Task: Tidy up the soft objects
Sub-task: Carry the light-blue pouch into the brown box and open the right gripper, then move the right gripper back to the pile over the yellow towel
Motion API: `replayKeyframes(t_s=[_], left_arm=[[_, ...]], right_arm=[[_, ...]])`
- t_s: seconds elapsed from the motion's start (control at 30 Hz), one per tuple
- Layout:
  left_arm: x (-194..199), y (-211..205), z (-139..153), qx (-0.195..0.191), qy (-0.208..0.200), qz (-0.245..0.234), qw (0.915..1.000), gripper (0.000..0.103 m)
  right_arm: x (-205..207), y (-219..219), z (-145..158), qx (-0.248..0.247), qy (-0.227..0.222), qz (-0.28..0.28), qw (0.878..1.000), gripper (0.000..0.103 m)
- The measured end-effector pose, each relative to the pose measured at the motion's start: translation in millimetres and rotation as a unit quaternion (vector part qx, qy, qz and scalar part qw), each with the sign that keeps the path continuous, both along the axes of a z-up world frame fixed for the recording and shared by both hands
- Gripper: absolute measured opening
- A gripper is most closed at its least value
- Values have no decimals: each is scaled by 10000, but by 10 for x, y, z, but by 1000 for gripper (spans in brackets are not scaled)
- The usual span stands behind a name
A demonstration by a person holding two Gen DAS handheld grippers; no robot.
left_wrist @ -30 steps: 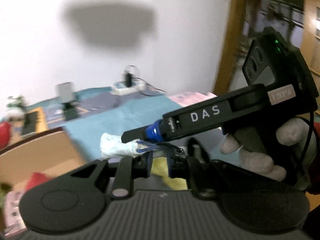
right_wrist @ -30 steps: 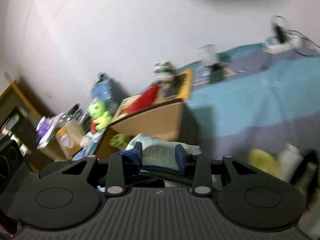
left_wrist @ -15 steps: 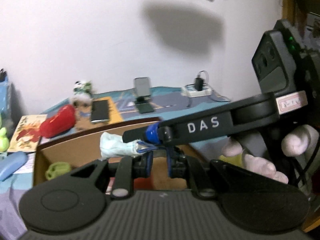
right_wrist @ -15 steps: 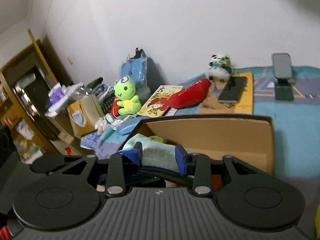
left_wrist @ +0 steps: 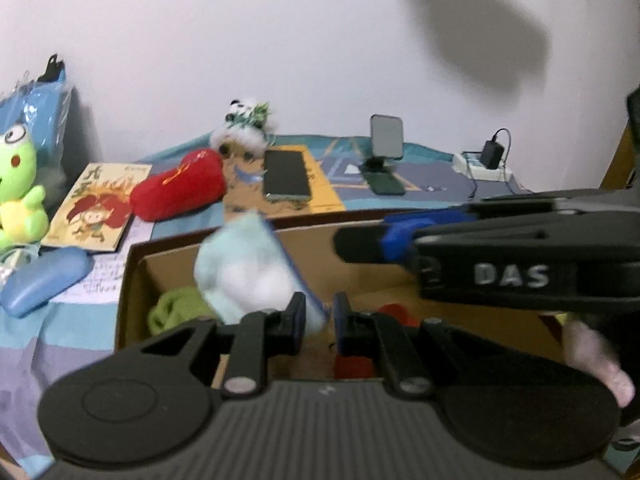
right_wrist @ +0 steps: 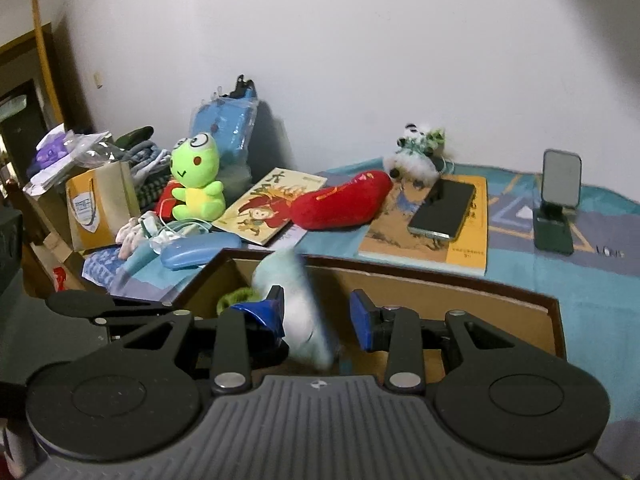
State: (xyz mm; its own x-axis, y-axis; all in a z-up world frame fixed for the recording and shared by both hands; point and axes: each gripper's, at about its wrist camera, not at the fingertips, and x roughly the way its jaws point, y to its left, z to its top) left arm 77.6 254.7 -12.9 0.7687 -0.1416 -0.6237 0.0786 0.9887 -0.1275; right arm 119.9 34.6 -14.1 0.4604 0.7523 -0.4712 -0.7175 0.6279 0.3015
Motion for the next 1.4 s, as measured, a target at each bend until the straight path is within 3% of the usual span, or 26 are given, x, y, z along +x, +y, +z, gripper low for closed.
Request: replayKeyframes(t_s=[0.37,0.5,0.53,0.57,0.9,1.4], left_arm=[[-212,-106,65,47,-10,-21,10000,12],[-345,-226,170,132,-79,-92,9998,36],[-378,-257,196,129,-93,-121,9998,48],[-420,-292,224,154,-136,-105,9997,53],[-726,-720,327,228,-203,-353,9989,55],[-996,-1588,277,27,-25,-1062,9943,59]], right_arm=[[-54,-245,-99,371,500,-434,9971,20],[-136,-360,-137,487,565,-593,9955,20],[-162,-394,-145,500,562,-620,9952,20],[-193,-426,-151,516,549,-639,9951,20],[-422,-809,-127,630,532,-607,9947,20],[-540,-1643,-267,835,1000,-953,9869,20]])
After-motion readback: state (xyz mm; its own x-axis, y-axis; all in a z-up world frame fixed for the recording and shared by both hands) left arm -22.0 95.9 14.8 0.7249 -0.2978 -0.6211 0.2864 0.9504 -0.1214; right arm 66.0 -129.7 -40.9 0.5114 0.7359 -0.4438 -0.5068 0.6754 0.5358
